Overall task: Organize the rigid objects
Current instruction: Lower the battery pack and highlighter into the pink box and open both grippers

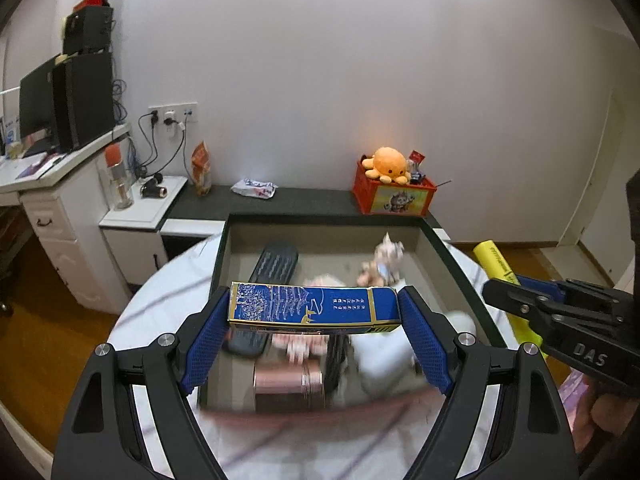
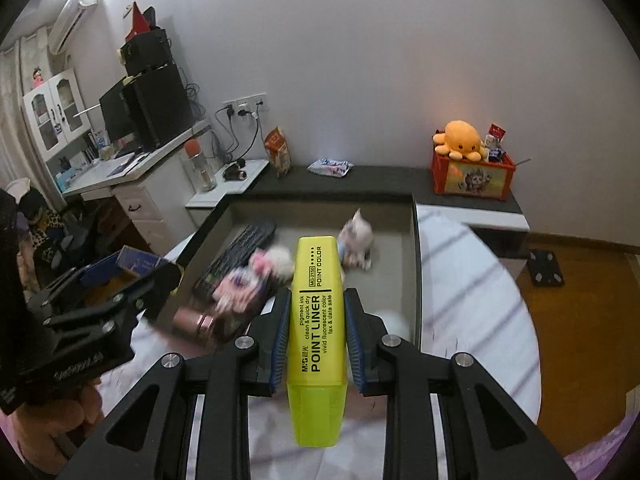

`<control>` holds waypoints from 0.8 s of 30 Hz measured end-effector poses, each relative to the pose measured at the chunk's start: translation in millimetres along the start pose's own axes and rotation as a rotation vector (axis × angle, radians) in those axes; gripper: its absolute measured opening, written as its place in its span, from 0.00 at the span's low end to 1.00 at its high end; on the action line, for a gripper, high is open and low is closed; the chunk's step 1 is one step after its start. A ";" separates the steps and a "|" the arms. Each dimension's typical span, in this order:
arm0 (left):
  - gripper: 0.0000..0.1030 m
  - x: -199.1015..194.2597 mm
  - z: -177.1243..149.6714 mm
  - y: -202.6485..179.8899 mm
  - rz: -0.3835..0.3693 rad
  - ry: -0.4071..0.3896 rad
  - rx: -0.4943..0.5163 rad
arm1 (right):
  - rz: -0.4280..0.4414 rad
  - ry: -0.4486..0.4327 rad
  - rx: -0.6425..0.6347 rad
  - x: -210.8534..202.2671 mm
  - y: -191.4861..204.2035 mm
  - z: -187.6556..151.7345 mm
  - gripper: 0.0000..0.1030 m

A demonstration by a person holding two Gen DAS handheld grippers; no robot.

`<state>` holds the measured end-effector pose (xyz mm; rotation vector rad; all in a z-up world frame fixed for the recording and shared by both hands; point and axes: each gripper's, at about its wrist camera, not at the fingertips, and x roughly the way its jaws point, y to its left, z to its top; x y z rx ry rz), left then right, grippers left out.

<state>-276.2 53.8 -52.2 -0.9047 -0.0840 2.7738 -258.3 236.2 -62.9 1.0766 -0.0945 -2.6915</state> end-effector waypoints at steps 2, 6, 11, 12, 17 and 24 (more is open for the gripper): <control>0.81 19.0 9.5 0.7 -0.003 0.016 -0.002 | -0.001 0.016 0.011 22.1 -6.4 13.4 0.25; 0.81 61.7 20.4 1.2 0.014 0.065 -0.002 | -0.006 0.053 0.028 55.1 -17.5 22.8 0.25; 0.81 102.1 19.1 3.6 0.017 0.138 -0.002 | -0.011 0.103 0.045 89.7 -29.2 24.4 0.25; 0.81 107.9 18.3 3.8 0.013 0.153 -0.002 | -0.012 0.111 0.047 94.1 -31.9 24.1 0.25; 0.82 120.9 16.7 1.6 0.007 0.206 0.012 | -0.019 0.156 0.038 110.7 -36.9 19.5 0.26; 0.99 119.2 15.7 0.4 0.027 0.225 0.041 | -0.043 0.144 0.065 107.3 -42.6 17.8 0.66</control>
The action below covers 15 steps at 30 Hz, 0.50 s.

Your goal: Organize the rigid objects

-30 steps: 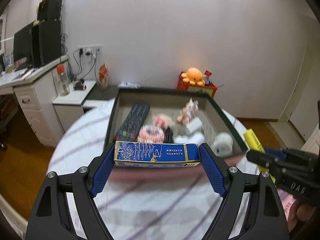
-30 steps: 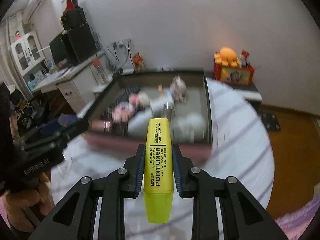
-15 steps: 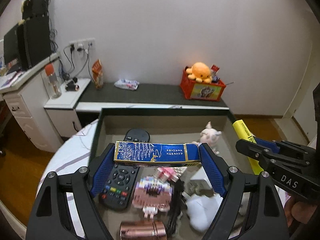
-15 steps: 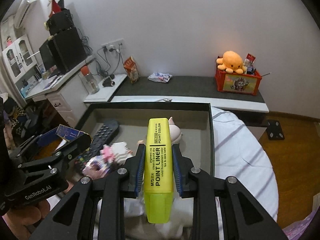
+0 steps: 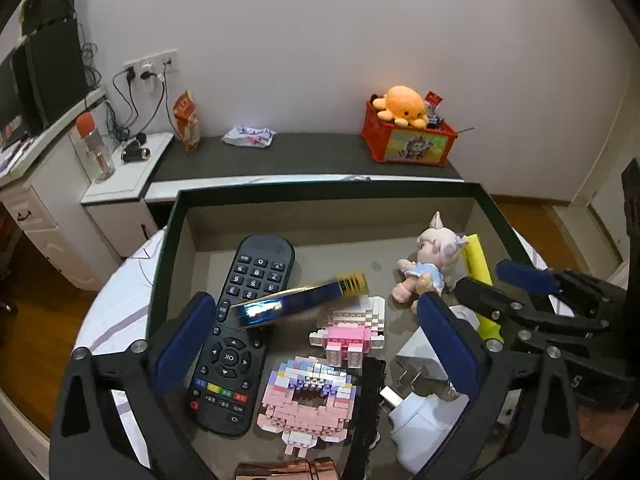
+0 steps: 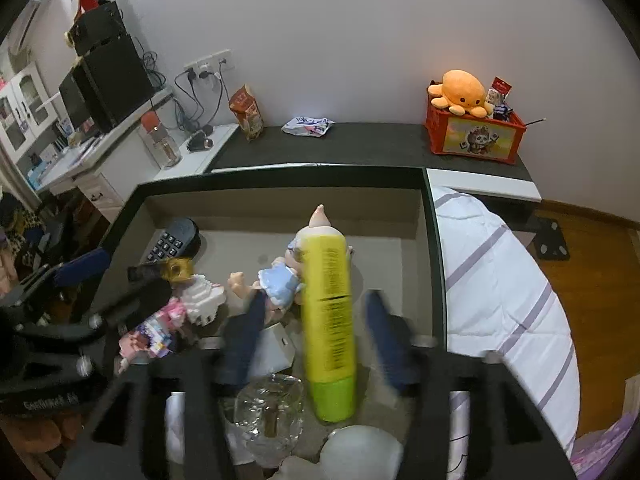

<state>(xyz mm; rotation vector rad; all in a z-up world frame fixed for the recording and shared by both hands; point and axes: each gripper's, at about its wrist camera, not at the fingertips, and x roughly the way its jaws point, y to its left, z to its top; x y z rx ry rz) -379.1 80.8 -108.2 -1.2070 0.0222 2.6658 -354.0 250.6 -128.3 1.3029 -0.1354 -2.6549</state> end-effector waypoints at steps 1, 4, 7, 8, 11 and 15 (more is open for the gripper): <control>0.99 -3.7 -1.6 0.0 0.005 -0.008 0.009 | 0.009 -0.006 0.003 -2.9 -1.3 -0.4 0.70; 0.99 -17.4 -5.2 2.0 -0.004 -0.037 0.003 | 0.043 -0.018 0.031 -11.5 -4.4 -2.0 0.84; 1.00 -42.6 -11.9 2.3 -0.003 -0.094 0.004 | 0.053 -0.046 0.063 -27.0 -3.6 -6.0 0.97; 1.00 -50.9 -13.5 2.1 -0.004 -0.111 0.002 | 0.044 -0.058 0.071 -31.2 -3.2 -6.5 1.00; 1.00 -78.4 -22.4 1.0 0.032 -0.161 0.006 | 0.047 -0.108 0.096 -55.1 -0.1 -12.4 1.00; 1.00 -118.5 -36.3 2.0 0.056 -0.216 -0.003 | 0.027 -0.178 0.104 -93.6 13.0 -25.1 1.00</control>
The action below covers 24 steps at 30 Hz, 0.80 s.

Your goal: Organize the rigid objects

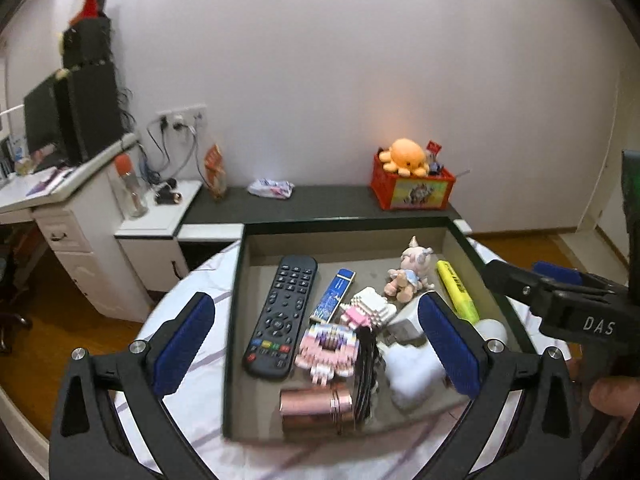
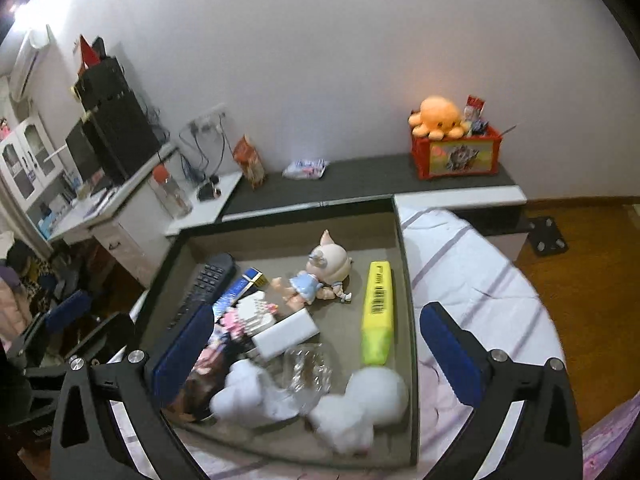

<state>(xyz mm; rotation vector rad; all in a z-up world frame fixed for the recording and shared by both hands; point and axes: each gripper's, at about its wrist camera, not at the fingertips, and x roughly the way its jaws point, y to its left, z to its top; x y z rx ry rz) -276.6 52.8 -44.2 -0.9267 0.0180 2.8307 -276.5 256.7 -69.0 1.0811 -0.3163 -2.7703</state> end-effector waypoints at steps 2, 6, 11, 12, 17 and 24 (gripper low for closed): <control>1.00 -23.5 -3.1 1.0 0.007 -0.026 -0.008 | -0.007 -0.036 0.001 -24.3 9.2 -7.8 1.00; 1.00 -75.8 -15.6 0.1 0.002 -0.079 -0.012 | -0.029 -0.092 -0.010 -73.0 26.2 -28.9 1.00; 1.00 -148.9 -38.9 1.1 0.010 -0.167 0.007 | -0.080 -0.153 -0.039 -136.5 44.7 -68.5 1.00; 1.00 -161.8 -44.9 1.4 0.009 -0.180 0.009 | -0.087 -0.167 -0.037 -150.2 46.3 -77.6 1.00; 1.00 -223.5 -78.7 3.4 -0.003 -0.233 0.007 | -0.123 -0.213 -0.042 -201.0 54.1 -117.7 1.00; 1.00 -287.5 -121.8 4.0 -0.007 -0.263 0.005 | -0.166 -0.290 -0.058 -265.5 64.6 -165.2 1.00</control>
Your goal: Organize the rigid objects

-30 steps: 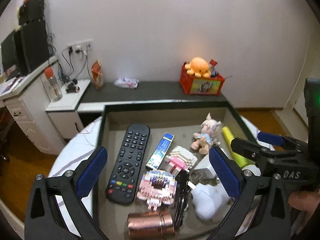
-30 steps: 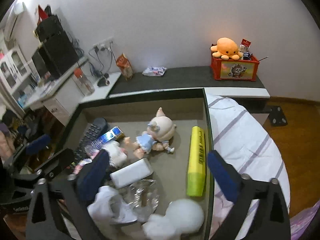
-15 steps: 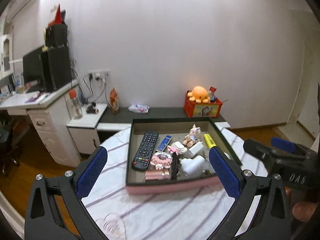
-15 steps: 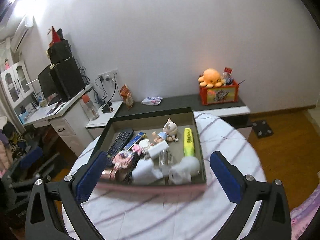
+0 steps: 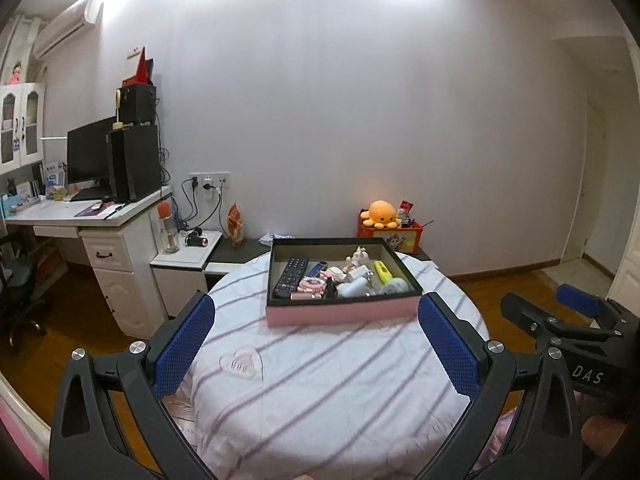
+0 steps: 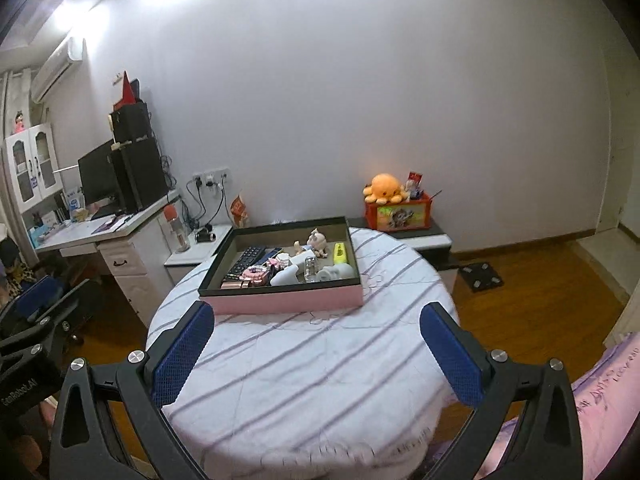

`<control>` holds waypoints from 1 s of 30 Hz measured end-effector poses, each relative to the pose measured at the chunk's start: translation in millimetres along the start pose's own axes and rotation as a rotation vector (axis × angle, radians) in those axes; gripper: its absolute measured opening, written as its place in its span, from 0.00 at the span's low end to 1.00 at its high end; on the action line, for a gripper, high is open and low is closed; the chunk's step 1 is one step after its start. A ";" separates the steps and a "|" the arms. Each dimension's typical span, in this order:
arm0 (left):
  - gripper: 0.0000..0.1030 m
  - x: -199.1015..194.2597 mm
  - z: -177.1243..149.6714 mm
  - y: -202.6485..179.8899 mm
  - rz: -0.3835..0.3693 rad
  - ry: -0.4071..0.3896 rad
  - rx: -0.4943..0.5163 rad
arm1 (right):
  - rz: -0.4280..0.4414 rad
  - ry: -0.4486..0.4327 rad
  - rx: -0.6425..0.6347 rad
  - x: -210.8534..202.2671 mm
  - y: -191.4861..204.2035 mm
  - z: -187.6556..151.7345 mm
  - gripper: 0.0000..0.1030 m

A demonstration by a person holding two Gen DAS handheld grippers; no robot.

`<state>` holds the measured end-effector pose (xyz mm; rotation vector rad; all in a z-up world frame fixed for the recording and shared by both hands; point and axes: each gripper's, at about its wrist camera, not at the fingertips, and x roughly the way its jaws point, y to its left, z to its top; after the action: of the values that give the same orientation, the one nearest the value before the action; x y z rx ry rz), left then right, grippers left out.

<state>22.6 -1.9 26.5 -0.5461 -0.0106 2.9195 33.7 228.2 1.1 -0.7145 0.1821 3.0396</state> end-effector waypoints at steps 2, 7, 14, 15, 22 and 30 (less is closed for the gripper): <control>1.00 -19.1 -7.2 -0.3 0.019 -0.014 0.003 | -0.002 -0.015 -0.011 -19.7 2.1 -7.7 1.00; 1.00 -56.5 -20.7 -3.6 0.065 -0.047 0.014 | -0.011 -0.070 -0.036 -61.7 7.8 -22.5 1.00; 1.00 -91.4 -24.5 -5.5 0.125 -0.108 0.020 | -0.011 -0.125 -0.057 -85.7 15.8 -25.1 1.00; 1.00 -93.0 -23.4 -3.7 0.118 -0.102 0.012 | -0.012 -0.124 -0.059 -87.8 17.2 -26.7 1.00; 1.00 -93.2 -24.1 1.4 0.119 -0.069 -0.010 | -0.010 -0.119 -0.051 -90.1 19.0 -30.6 1.00; 1.00 -95.8 -24.9 0.6 0.095 -0.064 -0.018 | -0.011 -0.111 -0.050 -89.2 18.7 -32.5 1.00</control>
<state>119.4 -19.3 37.6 -0.4676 -0.0191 3.0307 127.3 207.1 13.9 -0.5444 0.1004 3.0726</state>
